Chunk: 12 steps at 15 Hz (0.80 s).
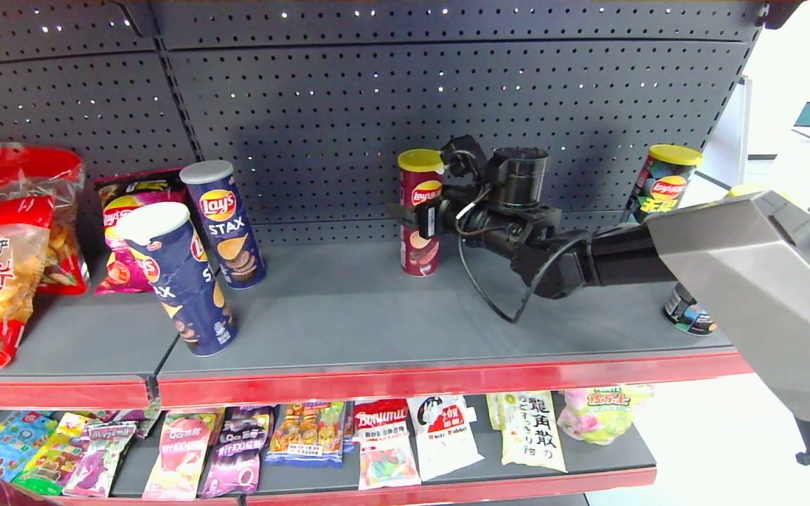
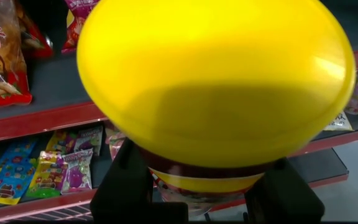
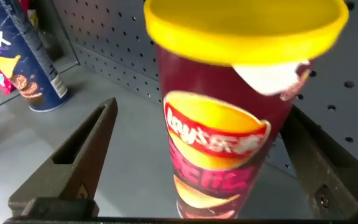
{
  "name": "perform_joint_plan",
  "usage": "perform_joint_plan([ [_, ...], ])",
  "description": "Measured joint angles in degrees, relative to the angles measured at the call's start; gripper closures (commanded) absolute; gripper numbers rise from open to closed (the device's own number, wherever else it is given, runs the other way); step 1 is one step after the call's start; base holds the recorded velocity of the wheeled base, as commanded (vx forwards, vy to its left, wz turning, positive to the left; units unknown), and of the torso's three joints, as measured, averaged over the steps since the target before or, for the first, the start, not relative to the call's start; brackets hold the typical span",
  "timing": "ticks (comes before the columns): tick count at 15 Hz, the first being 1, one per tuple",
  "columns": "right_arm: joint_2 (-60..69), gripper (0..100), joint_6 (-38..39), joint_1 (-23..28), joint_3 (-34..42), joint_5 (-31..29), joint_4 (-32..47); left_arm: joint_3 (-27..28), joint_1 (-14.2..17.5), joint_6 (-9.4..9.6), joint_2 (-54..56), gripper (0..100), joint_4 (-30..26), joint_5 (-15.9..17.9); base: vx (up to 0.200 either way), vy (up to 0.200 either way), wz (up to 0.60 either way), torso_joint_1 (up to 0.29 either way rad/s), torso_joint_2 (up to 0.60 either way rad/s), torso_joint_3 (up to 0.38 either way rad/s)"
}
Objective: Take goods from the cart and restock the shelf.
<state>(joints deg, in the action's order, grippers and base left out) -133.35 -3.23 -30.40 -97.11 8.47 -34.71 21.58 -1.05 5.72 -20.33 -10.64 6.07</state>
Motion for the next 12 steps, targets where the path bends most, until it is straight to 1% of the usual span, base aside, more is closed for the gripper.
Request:
perform_joint_plan([
  [3, -1.24, 0, 0.00, -0.07, -3.27, -0.67, 3.40, -0.05, 0.00, 0.00, 0.24, 100, 0.00, 0.00, 0.000, 0.000, 0.00, 0.000, 0.00, 0.000],
  [4, -1.60, 100, 0.00, -0.10, -4.40, -0.76, 3.82, -0.05, 0.00, 0.00, 0.27, 100, -0.02, -0.02, 0.000, 0.000, 0.00, 0.000, 0.00, 0.000],
  [7, -2.93, 100, 0.00, -0.10, -7.02, -1.44, 4.11, -0.28, 0.00, -0.02, 0.33, 100, -0.02, 0.00, 0.000, 0.000, 0.00, 0.000, 0.00, 0.000],
  [12, -3.45, 100, 0.01, -0.21, -7.17, -3.41, 4.02, -0.48, 0.00, -0.02, 0.46, 100, 0.00, 0.00, 0.000, 0.000, 0.00, 0.000, 0.00, 0.000],
])
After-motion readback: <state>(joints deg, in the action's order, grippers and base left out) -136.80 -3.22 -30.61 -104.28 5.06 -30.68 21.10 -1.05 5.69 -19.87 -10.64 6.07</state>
